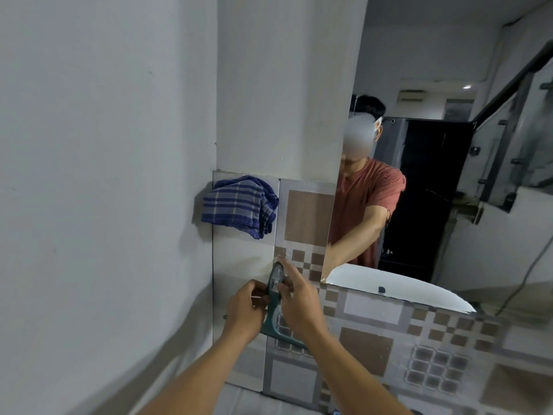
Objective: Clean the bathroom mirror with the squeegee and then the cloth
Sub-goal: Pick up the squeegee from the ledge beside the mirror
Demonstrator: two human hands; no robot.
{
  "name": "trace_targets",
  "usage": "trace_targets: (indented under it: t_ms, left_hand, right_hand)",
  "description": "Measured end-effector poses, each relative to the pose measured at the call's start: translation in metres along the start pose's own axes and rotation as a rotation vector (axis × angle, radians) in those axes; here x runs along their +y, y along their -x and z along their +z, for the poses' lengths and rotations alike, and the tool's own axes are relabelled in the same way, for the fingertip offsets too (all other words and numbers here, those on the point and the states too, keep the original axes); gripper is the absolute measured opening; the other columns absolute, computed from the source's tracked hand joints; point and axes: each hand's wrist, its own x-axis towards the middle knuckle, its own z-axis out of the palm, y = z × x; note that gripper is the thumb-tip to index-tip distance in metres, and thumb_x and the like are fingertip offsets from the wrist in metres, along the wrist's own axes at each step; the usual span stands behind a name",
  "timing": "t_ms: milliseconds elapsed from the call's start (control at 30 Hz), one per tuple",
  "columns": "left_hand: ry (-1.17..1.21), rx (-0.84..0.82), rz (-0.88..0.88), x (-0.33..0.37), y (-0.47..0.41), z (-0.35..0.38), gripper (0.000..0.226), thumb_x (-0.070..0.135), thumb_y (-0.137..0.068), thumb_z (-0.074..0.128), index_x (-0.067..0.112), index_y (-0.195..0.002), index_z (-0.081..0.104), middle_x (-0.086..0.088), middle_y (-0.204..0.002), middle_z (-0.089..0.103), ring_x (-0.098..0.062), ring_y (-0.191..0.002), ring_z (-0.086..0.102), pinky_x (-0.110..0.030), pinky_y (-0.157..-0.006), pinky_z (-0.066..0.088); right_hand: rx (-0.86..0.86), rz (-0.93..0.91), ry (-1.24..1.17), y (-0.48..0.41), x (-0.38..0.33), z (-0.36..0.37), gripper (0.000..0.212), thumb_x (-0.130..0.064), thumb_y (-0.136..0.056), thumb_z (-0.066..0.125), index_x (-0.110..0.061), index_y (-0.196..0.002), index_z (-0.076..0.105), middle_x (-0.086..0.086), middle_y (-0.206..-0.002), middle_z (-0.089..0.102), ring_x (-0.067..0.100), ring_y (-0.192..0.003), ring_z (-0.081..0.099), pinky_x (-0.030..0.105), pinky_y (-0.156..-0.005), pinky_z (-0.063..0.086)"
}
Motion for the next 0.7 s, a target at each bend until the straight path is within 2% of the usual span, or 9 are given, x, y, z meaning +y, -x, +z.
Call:
trace_targets:
  t_ms: [100,233,367,433,500,567,633,700]
  left_hand:
    - [0.012,0.023,0.04,0.01,0.006,-0.003,0.013,0.013,-0.094,0.066,0.025,-0.098,0.064,0.011,-0.096,0.07,-0.008,-0.09,0.067,-0.035,-0.083,0.061]
    - [0.051,0.051,0.117,0.03,0.019,-0.009,0.011,0.017,-0.093,0.068,0.025,-0.1,0.066,0.013,-0.097,0.071,-0.004,-0.09,0.066,-0.024,-0.082,0.057]
    - [0.032,0.004,0.233,0.046,0.038,-0.011,0.021,0.025,-0.088,0.074,0.033,-0.105,0.064,0.022,-0.098,0.07,0.0,-0.091,0.067,-0.016,-0.081,0.054]
    - [-0.038,-0.023,0.281,0.054,0.048,-0.011,0.022,0.02,-0.09,0.072,0.033,-0.105,0.064,0.02,-0.097,0.069,0.003,-0.089,0.065,-0.014,-0.078,0.054]
    - [-0.112,-0.018,0.317,0.065,0.056,-0.011,0.012,0.015,-0.095,0.064,0.028,-0.095,0.066,0.011,-0.084,0.069,0.003,-0.078,0.065,-0.013,-0.069,0.053]
    - [-0.179,0.004,0.348,0.079,0.063,-0.01,0.016,0.017,-0.098,0.058,0.023,-0.085,0.064,0.007,-0.075,0.066,-0.002,-0.067,0.065,-0.019,-0.065,0.057]
    - [-0.229,0.009,0.408,0.096,0.07,-0.008,0.016,0.016,-0.099,0.055,0.019,-0.086,0.065,0.006,-0.075,0.065,-0.005,-0.061,0.064,-0.029,-0.065,0.061]
    - [-0.303,0.003,0.476,0.116,0.078,-0.006,0.011,0.015,-0.098,0.056,0.015,-0.095,0.067,0.005,-0.078,0.065,-0.006,-0.062,0.063,-0.029,-0.066,0.06]
  right_hand:
    - [0.006,0.0,-0.044,-0.002,-0.008,-0.008,0.06,-0.008,-0.102,0.052,-0.051,-0.143,0.042,-0.003,-0.109,0.067,0.012,-0.086,0.064,0.037,-0.076,0.06]
    - [0.032,0.037,-0.127,-0.002,-0.021,-0.025,0.055,-0.006,-0.101,0.054,-0.039,-0.144,0.047,-0.003,-0.094,0.066,0.011,-0.076,0.062,0.02,-0.062,0.054]
    - [0.116,0.041,-0.221,0.009,-0.035,-0.051,0.054,-0.005,-0.1,0.057,-0.039,-0.141,0.048,-0.005,-0.084,0.065,0.008,-0.068,0.06,0.016,-0.055,0.049]
    - [0.156,0.044,-0.255,0.014,-0.041,-0.066,0.056,-0.004,-0.098,0.06,-0.037,-0.141,0.048,-0.003,-0.087,0.066,0.011,-0.073,0.064,0.02,-0.059,0.055]
    - [0.2,0.055,-0.283,0.019,-0.045,-0.082,0.057,-0.005,-0.097,0.061,-0.035,-0.143,0.048,0.0,-0.092,0.067,0.018,-0.081,0.069,0.033,-0.069,0.062]
    - [0.237,0.059,-0.296,0.025,-0.049,-0.099,0.057,-0.007,-0.097,0.061,-0.034,-0.145,0.046,0.001,-0.093,0.068,0.022,-0.083,0.071,0.041,-0.073,0.062]
    - [0.274,0.055,-0.278,0.034,-0.053,-0.116,0.055,-0.009,-0.097,0.062,-0.034,-0.144,0.045,-0.001,-0.093,0.067,0.018,-0.081,0.071,0.037,-0.071,0.063]
    - [0.322,0.031,-0.227,0.044,-0.056,-0.136,0.056,-0.008,-0.096,0.062,-0.032,-0.144,0.045,-0.002,-0.1,0.067,0.014,-0.086,0.069,0.035,-0.075,0.062]
